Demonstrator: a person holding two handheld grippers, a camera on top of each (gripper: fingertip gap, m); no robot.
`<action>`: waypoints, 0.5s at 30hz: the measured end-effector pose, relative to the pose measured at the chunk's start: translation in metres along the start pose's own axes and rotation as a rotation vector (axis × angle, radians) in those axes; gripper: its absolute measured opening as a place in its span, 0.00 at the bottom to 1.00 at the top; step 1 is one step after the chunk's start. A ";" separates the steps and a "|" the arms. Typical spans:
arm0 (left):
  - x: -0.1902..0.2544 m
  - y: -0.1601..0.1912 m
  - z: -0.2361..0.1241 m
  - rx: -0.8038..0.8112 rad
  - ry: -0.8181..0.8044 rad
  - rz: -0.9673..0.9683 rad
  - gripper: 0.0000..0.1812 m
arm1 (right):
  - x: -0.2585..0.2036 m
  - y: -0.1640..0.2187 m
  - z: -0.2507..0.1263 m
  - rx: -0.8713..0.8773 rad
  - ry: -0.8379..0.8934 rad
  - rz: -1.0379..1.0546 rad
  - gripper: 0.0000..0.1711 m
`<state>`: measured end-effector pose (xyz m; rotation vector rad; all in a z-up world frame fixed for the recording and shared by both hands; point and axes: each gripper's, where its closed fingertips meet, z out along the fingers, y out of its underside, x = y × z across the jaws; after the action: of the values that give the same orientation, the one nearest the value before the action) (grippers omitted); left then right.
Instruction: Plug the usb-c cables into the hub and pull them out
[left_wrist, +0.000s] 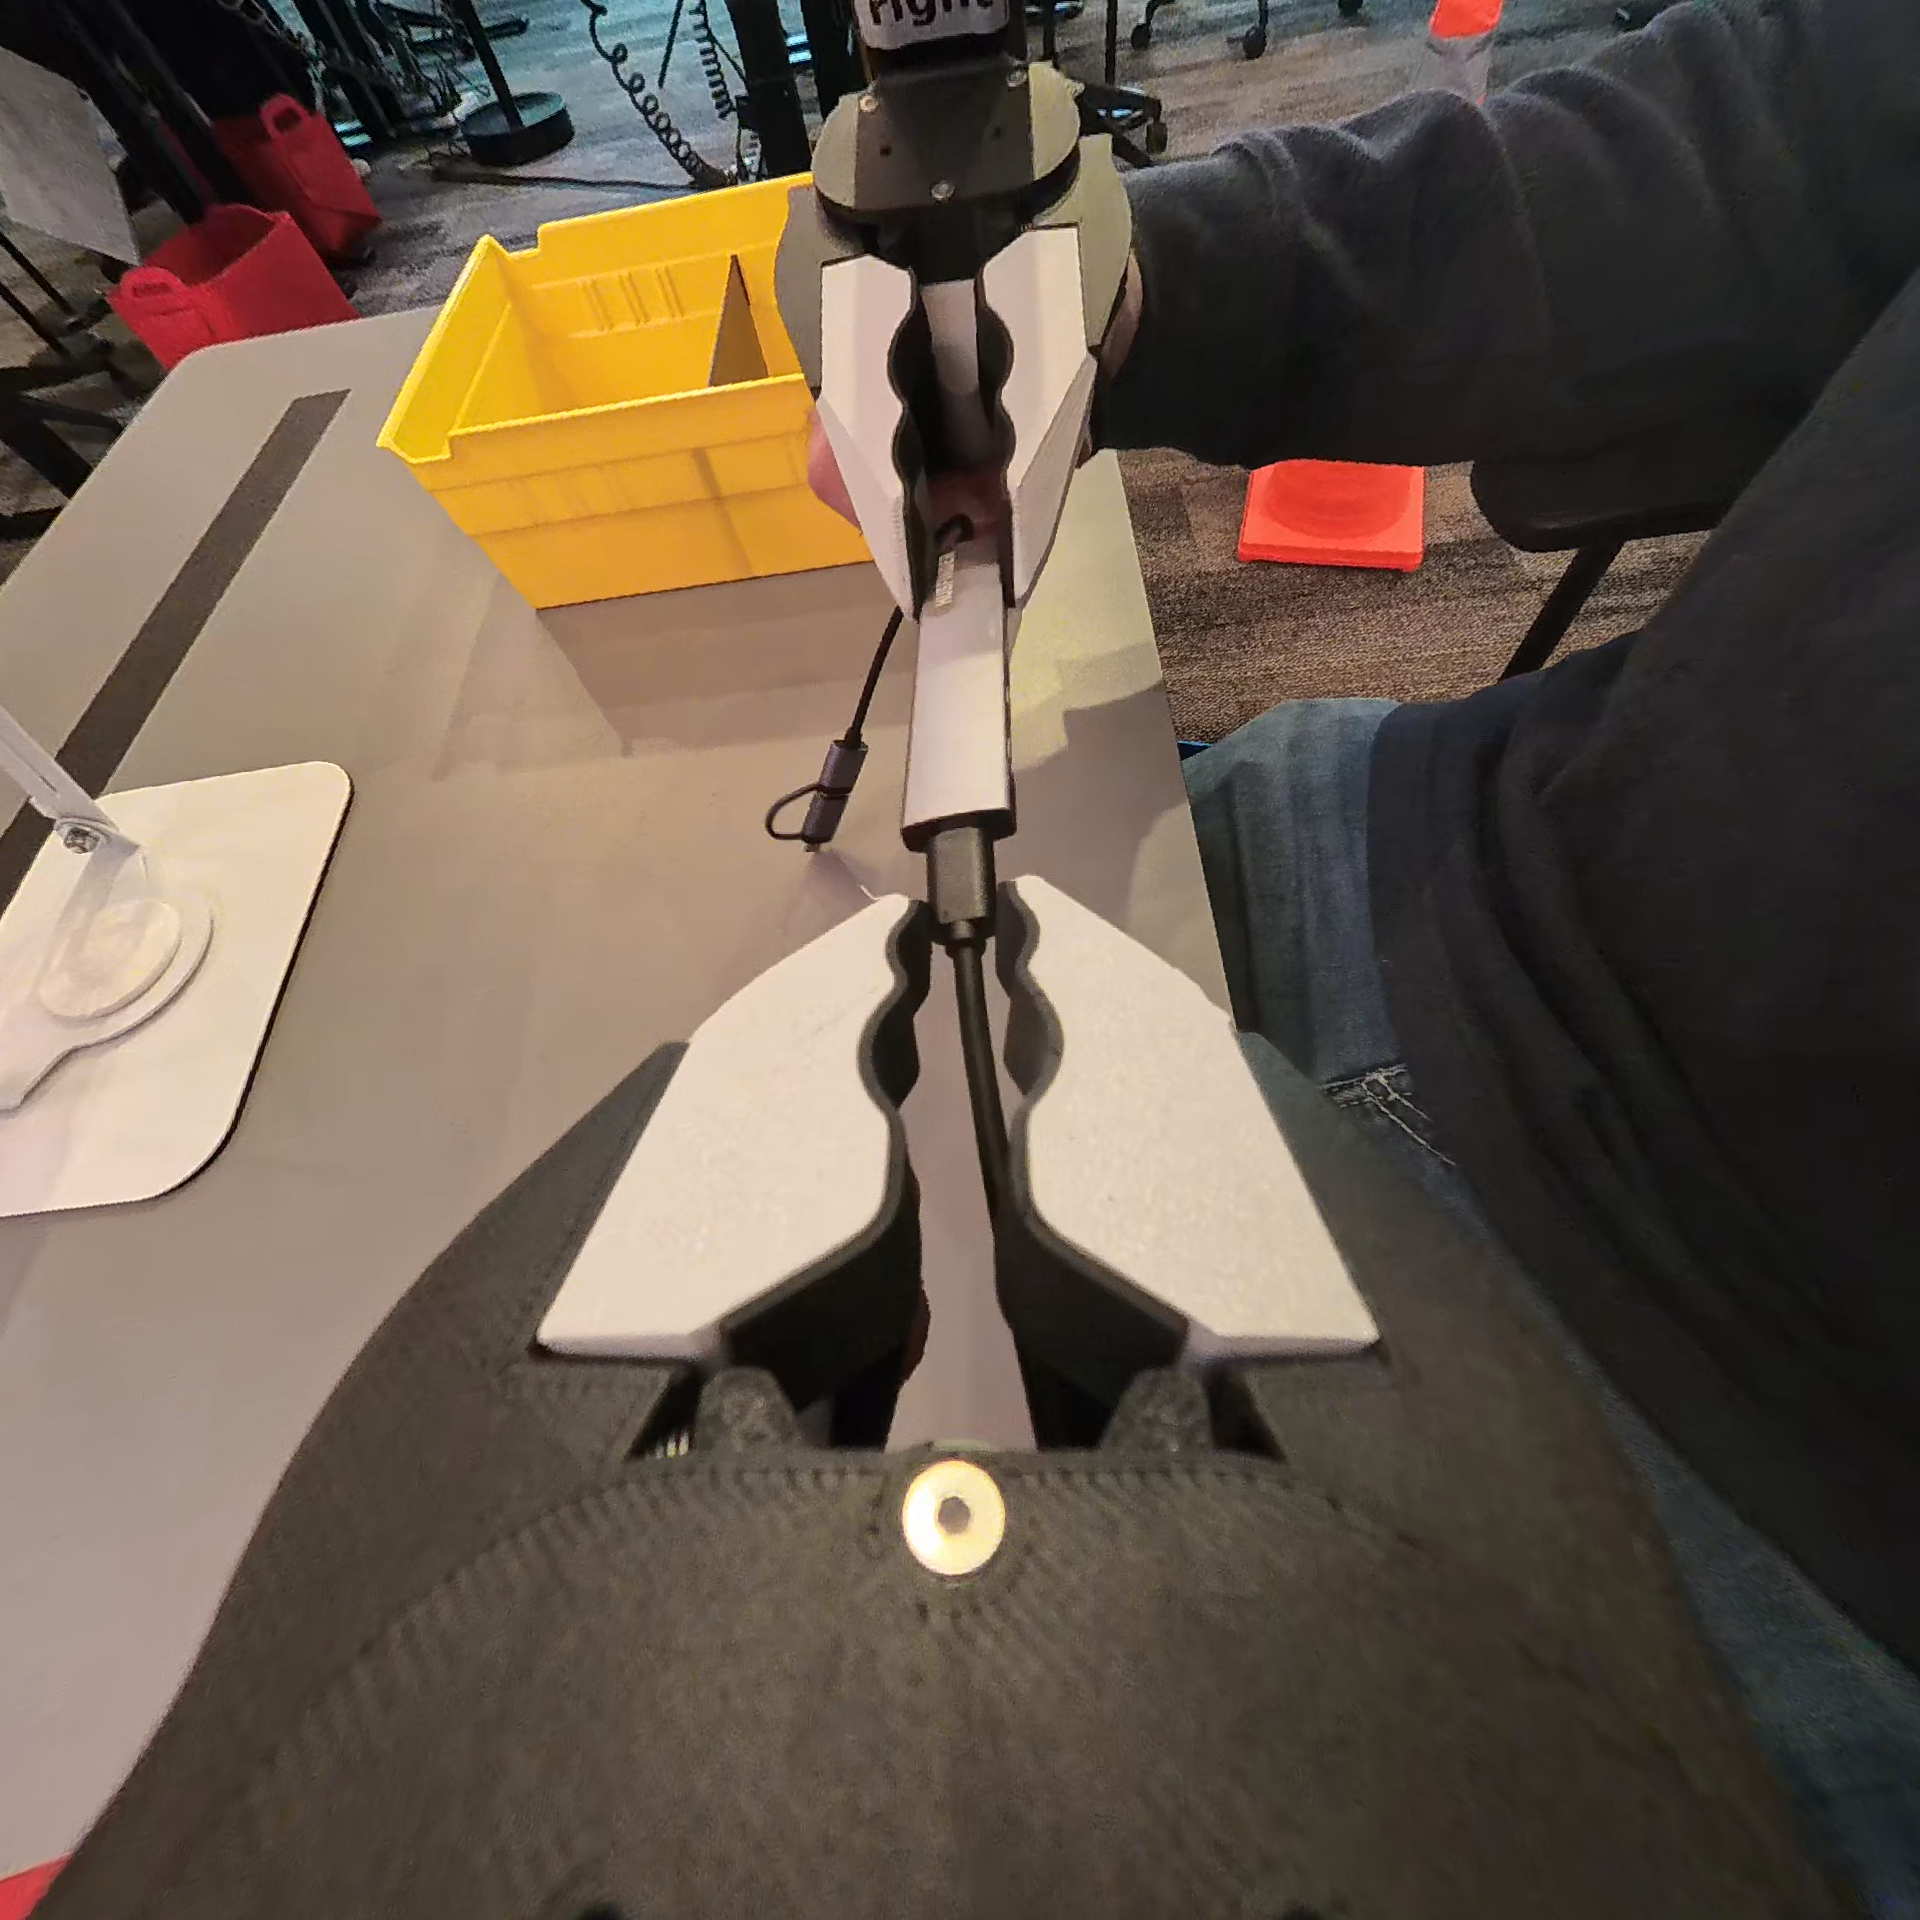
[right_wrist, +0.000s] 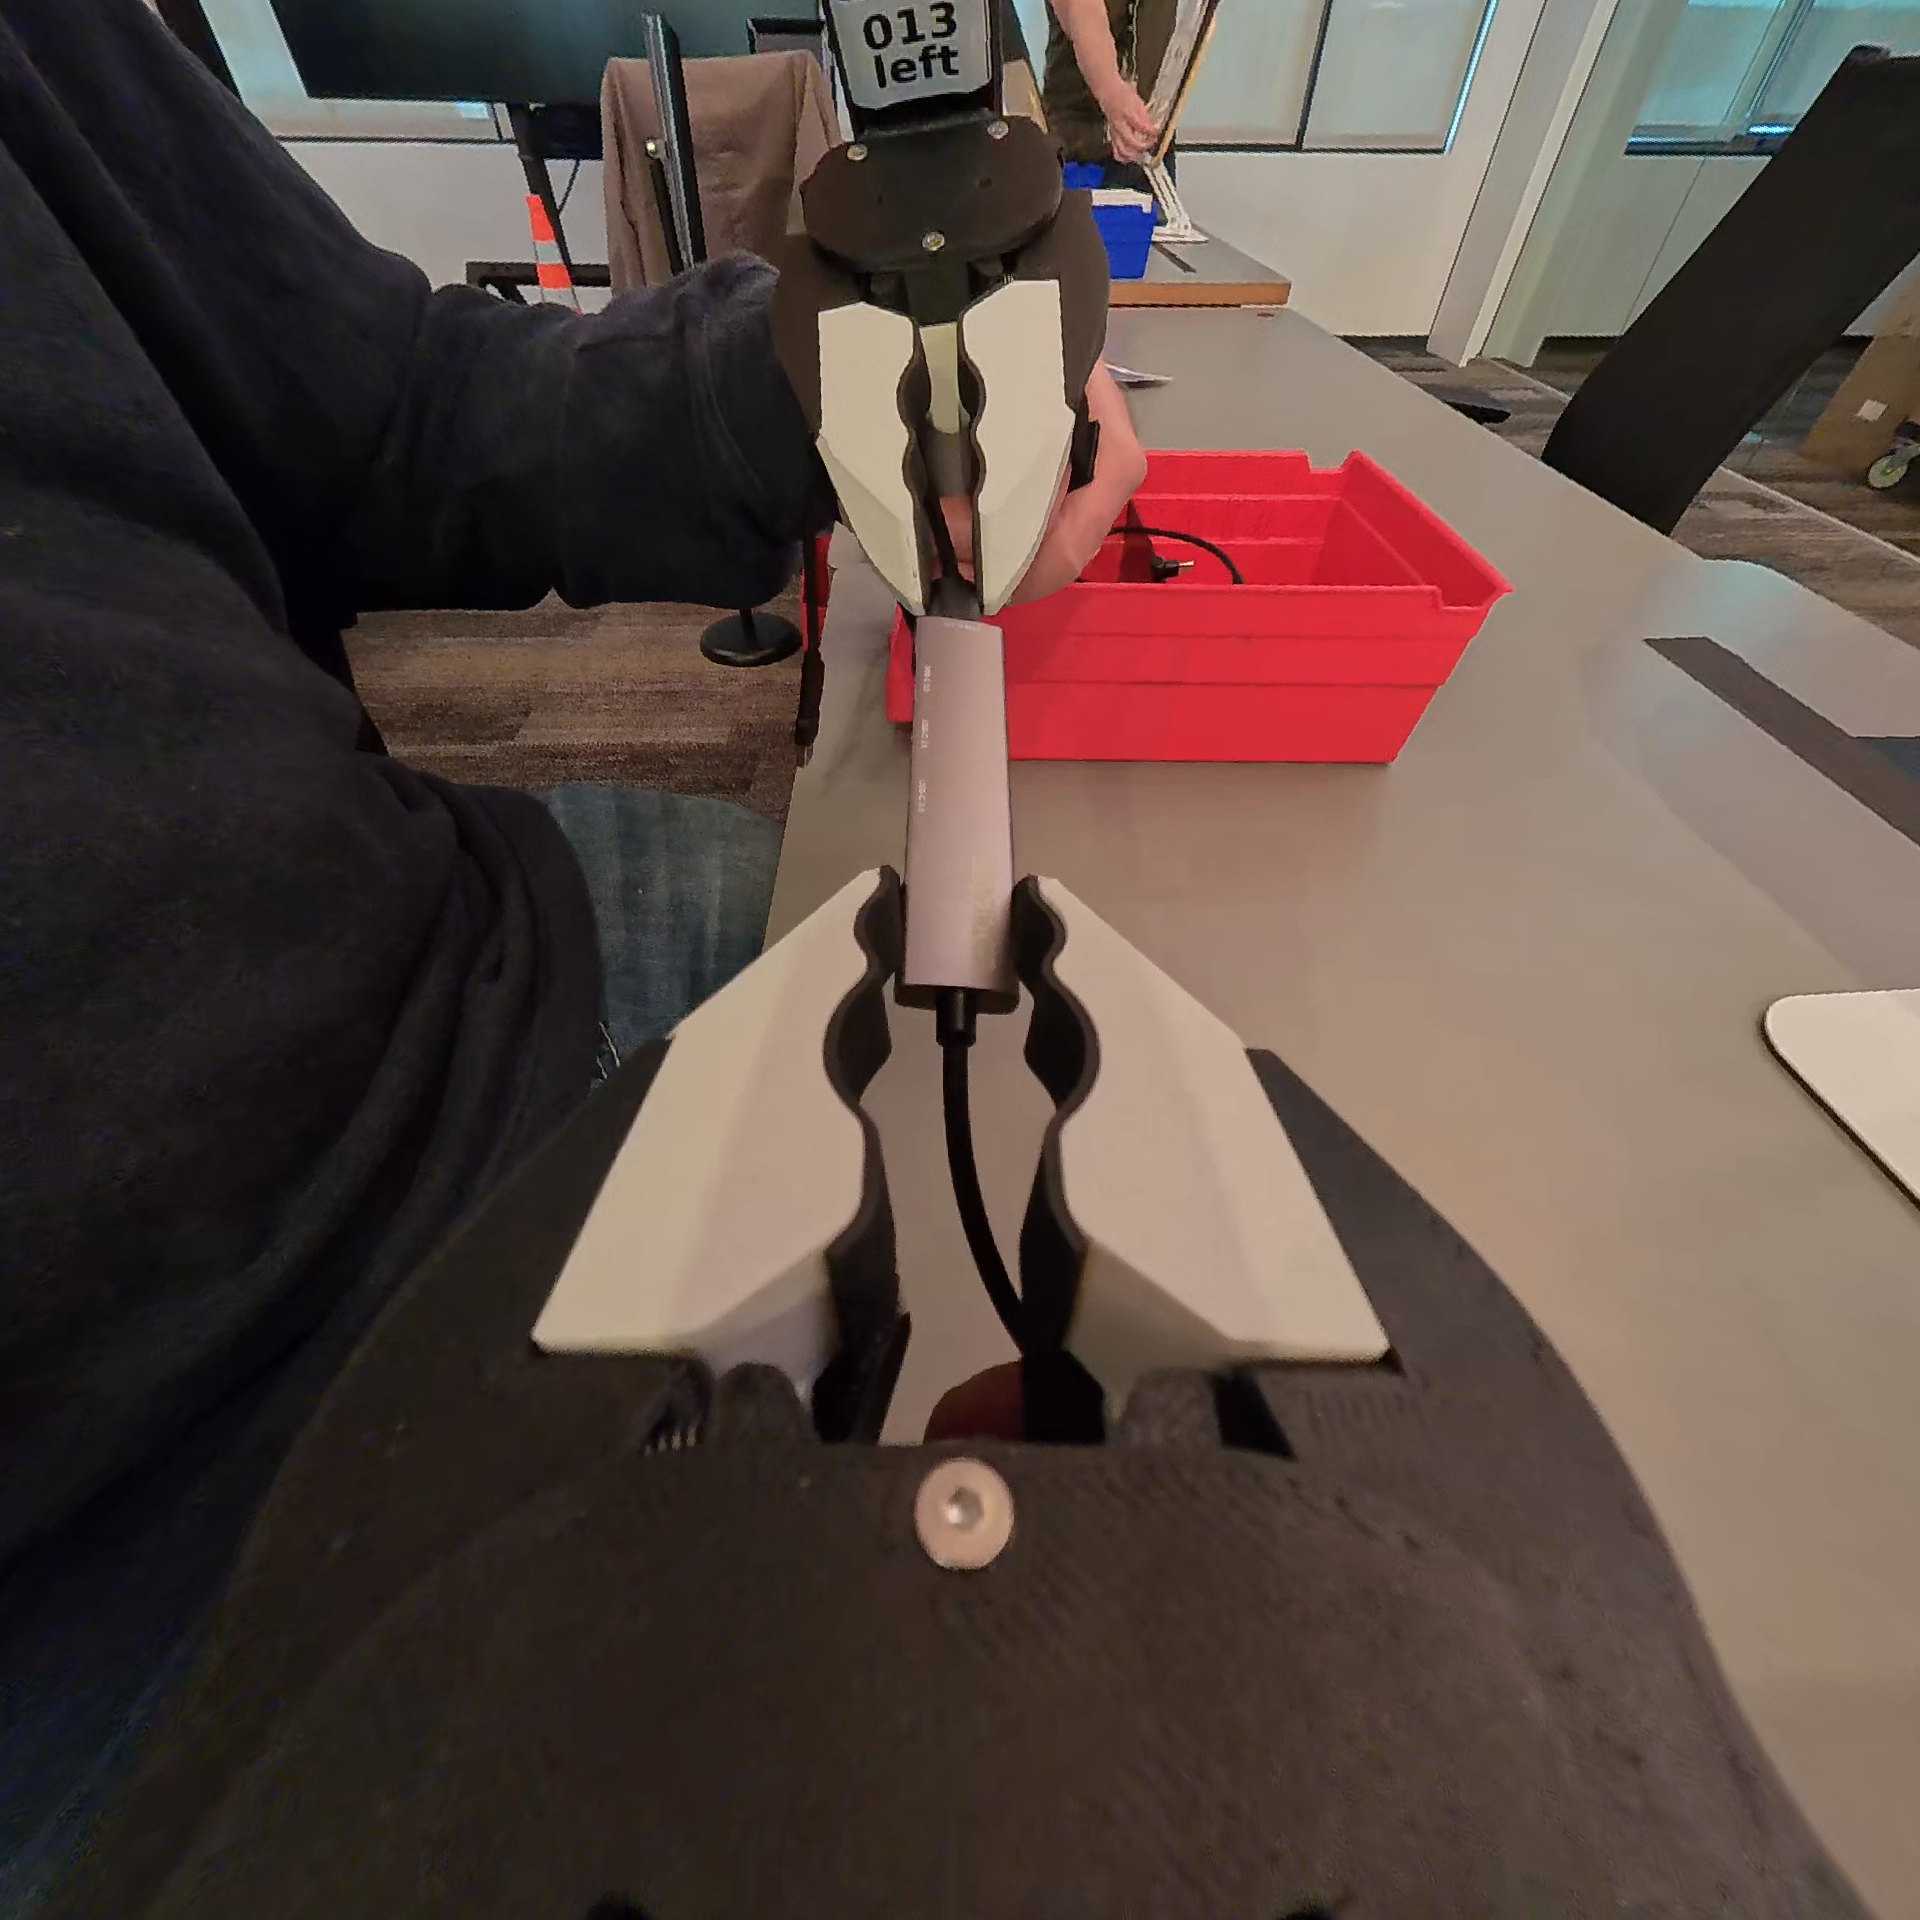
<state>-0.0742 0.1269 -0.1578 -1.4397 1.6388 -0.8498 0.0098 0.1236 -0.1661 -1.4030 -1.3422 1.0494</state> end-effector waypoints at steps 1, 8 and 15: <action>0.001 -0.001 0.000 0.005 0.003 -0.001 0.07 | 0.000 0.000 0.000 0.003 -0.002 0.001 0.11; 0.002 0.002 0.001 -0.008 0.003 0.002 0.06 | -0.001 0.001 0.002 -0.001 -0.007 0.003 0.11; -0.002 0.002 0.002 -0.011 -0.015 0.003 0.07 | 0.002 0.003 0.002 -0.018 0.017 -0.011 0.11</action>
<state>-0.0737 0.1289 -0.1602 -1.4479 1.6361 -0.8277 0.0089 0.1261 -0.1696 -1.4139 -1.3485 1.0179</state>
